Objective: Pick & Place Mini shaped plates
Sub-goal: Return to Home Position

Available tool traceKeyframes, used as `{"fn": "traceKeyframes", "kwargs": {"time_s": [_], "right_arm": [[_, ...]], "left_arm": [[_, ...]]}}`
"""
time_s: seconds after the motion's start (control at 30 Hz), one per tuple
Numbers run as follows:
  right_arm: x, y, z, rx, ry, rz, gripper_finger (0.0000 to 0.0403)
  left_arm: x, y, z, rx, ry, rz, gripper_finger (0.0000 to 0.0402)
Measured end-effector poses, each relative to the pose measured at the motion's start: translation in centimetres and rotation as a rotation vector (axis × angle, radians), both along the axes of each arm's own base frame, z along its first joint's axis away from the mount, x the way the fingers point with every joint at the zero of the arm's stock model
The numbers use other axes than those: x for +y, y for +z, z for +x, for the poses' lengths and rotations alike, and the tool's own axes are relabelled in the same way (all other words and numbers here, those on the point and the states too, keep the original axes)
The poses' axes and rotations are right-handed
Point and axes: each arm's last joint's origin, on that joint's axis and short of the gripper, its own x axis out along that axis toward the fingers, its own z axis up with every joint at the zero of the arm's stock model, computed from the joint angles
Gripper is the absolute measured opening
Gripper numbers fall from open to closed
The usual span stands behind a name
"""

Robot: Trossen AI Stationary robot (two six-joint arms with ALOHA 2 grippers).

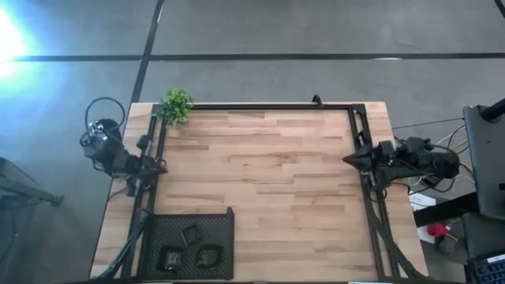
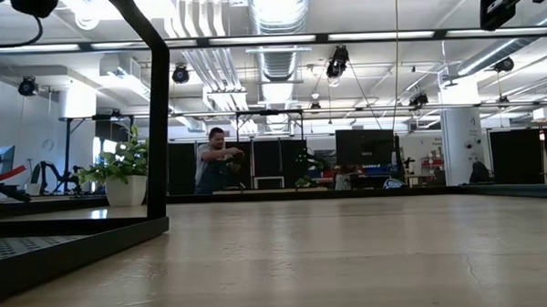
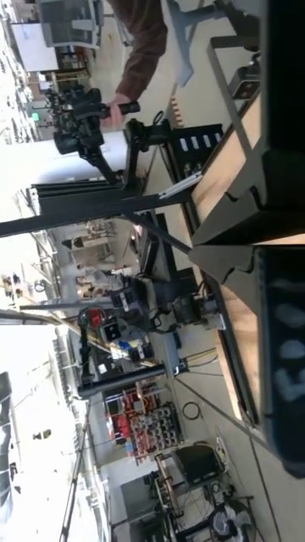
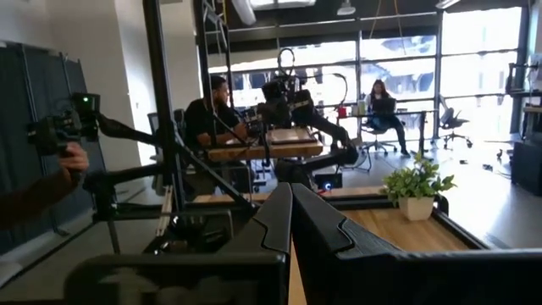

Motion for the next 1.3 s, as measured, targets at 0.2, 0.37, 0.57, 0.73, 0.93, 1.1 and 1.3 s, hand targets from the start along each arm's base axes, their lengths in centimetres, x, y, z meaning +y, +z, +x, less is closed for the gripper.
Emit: {"fn": "traceKeyframes", "kwargs": {"time_s": [0.2, 0.37, 0.57, 0.73, 0.93, 1.1, 1.3], "right_arm": [[0.2, -2.6, 1.5, 0.023, 0.0, -0.003, 0.0008], [0.4, -5.3, 2.8, 0.015, 0.0, -0.001, 0.0008], [0.5, -7.9, 3.8, 0.013, 0.001, 0.003, 0.0008], [0.5, -9.1, 4.0, 0.04, 0.0, -0.002, 0.0008], [0.5, -9.1, 4.1, 0.037, -0.004, -0.026, 0.0008], [0.5, -9.1, 4.1, 0.038, -0.008, -0.06, 0.0008], [0.5, -9.3, 4.1, 0.057, -0.015, -0.125, 0.0008]], "left_arm": [[-1.5, -2.6, 1.2, 0.006, 0.001, 0.009, 0.0], [-2.5, -4.7, 2.0, 0.006, 0.001, 0.008, 0.0], [-3.5, -7.3, 2.8, 0.002, 0.01, 0.007, 0.0], [-4.0, -9.1, 3.3, -0.004, 0.015, 0.0, 0.0], [-4.2, -10.6, 3.5, 0.005, 0.042, 0.003, 0.0], [-4.2, -10.6, 3.5, 0.008, 0.056, 0.011, 0.0], [-4.1, -10.7, 3.6, 0.014, 0.084, 0.004, 0.0]]}}
